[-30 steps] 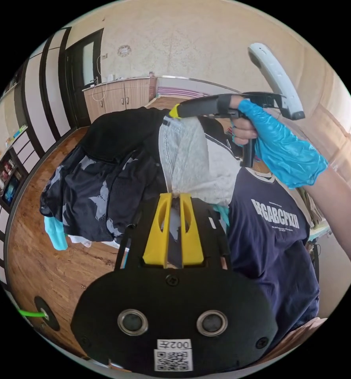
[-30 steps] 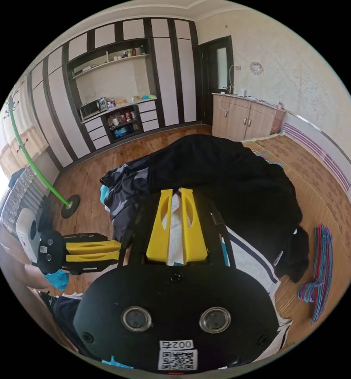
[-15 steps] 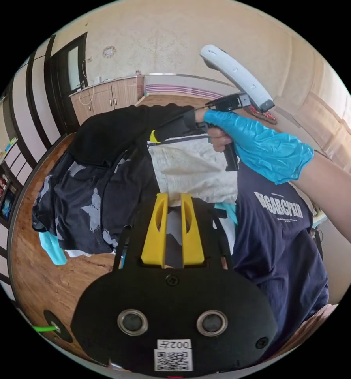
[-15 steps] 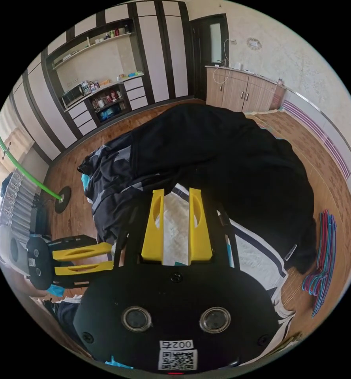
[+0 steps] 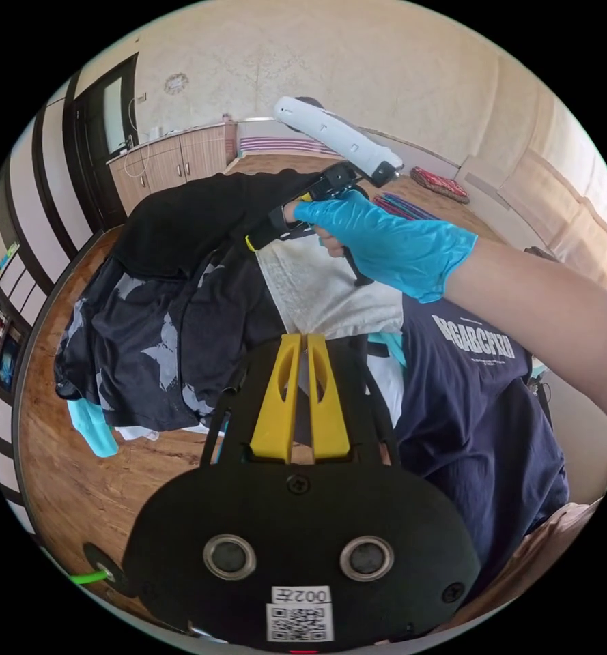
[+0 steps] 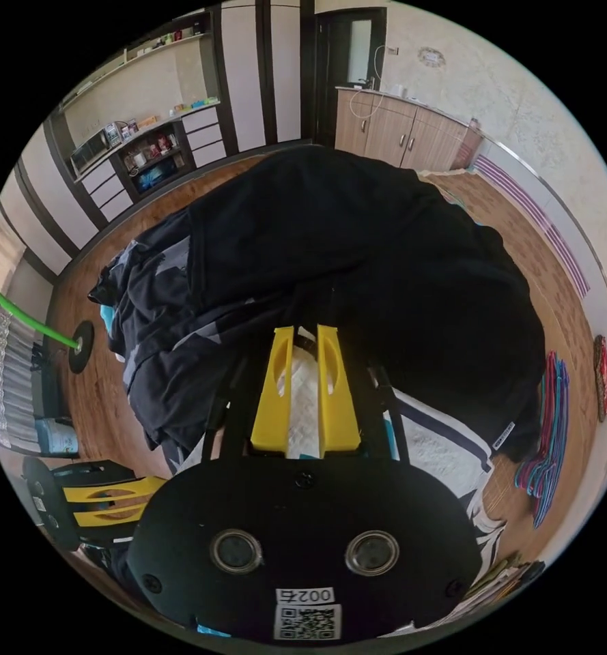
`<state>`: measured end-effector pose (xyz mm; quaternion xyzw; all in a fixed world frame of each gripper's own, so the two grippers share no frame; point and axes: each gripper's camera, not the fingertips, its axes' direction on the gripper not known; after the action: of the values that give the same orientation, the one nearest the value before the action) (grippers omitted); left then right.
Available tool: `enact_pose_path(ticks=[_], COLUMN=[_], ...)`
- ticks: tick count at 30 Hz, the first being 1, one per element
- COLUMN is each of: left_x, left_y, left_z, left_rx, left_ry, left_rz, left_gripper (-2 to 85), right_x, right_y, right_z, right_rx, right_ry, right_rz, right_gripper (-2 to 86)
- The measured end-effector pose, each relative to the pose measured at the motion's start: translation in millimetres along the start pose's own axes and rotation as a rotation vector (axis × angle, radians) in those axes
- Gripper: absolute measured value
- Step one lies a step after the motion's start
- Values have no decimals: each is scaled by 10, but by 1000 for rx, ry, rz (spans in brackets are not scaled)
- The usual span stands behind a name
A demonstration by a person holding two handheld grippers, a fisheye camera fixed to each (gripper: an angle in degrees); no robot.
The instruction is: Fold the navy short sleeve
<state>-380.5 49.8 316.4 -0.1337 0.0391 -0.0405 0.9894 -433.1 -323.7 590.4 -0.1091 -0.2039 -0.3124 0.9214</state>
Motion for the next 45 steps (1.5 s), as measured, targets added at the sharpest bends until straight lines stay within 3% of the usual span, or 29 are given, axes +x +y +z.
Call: enact_pose_path(ticks=[11,22,29,37,41,45], left_x=[354,1371,2106,2790,2930,2867], left_y=[-99,-339,-325,-42,119,201], left_z=[-333,-858,-660,-14,85,-37], left_rx=[38,82,7,-184,-254,-230], left_ry=[-29,62,121,167,150,117], left_rz=[53,340,483,543,553,516], left_gripper=[-9,-9,-9,-8,-1,18], right_x=[328,1122,1569,1855,1960,2039], right_y=[696,2111,3289,4392,4845,5151], right_z=[-1138,-2414,-2689,-2299,-2041,-2079], right_rx=[271,470,393,203,32,42], right_ry=[-46,-84,-34,-28,20,-51], right_rz=[-36,-35,-10,43,68,133], right_gripper=[27,13,9,11,10,52])
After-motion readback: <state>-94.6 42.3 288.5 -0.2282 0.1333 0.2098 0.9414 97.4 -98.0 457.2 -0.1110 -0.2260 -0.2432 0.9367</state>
